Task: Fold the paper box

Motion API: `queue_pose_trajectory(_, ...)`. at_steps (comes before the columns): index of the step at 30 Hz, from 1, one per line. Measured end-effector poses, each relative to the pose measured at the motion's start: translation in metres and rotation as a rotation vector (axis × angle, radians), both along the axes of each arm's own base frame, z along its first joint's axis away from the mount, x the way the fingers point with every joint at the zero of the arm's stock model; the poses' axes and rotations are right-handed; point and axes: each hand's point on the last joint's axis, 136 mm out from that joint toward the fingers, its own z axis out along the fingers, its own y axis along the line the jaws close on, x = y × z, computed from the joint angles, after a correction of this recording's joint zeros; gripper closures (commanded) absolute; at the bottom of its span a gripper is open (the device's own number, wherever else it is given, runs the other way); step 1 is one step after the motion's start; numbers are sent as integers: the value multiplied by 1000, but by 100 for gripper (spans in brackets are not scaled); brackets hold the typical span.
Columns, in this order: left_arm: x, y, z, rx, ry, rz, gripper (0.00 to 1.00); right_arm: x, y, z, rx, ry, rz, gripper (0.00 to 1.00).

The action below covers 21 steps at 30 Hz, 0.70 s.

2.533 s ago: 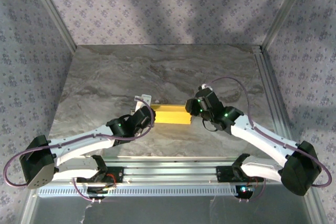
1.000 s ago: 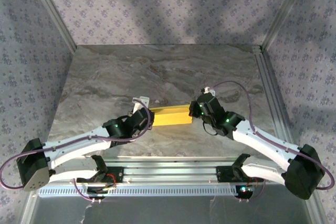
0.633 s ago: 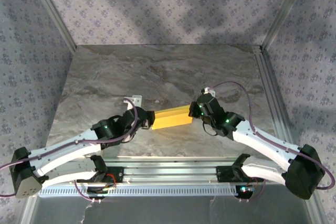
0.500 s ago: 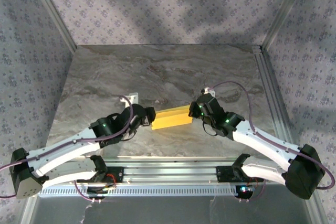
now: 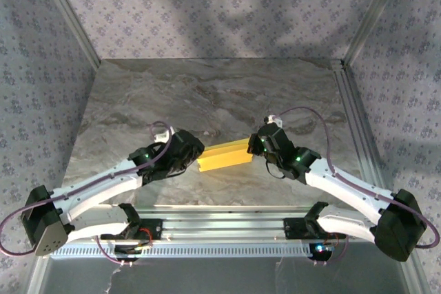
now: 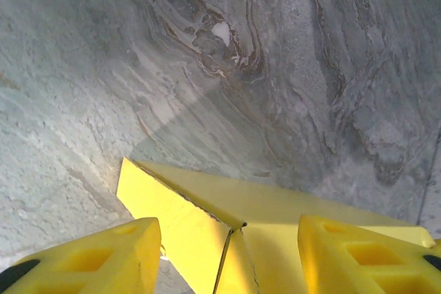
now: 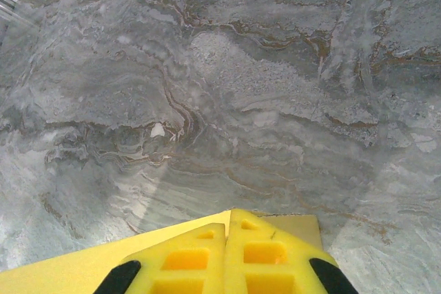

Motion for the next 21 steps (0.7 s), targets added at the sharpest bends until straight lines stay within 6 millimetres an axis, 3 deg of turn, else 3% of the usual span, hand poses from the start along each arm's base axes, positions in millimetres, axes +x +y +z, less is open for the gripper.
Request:
queue_pose_trajectory(5,-5,-4,-13,-78,59,46,51,0,0,0,0,0,1,95)
queue_pose_trajectory(12,-4,-10,-14,-159,82,90,58,0,0,0,-1,1,2,96)
queue_pose_trajectory(16,-1,-12,-13,-181,79,111,74,0,1,0,0,1,2,95)
queue_pose_trajectory(21,4,-13,-13,-188,64,136,81,0,-1,0,-6,-1,-5,95)
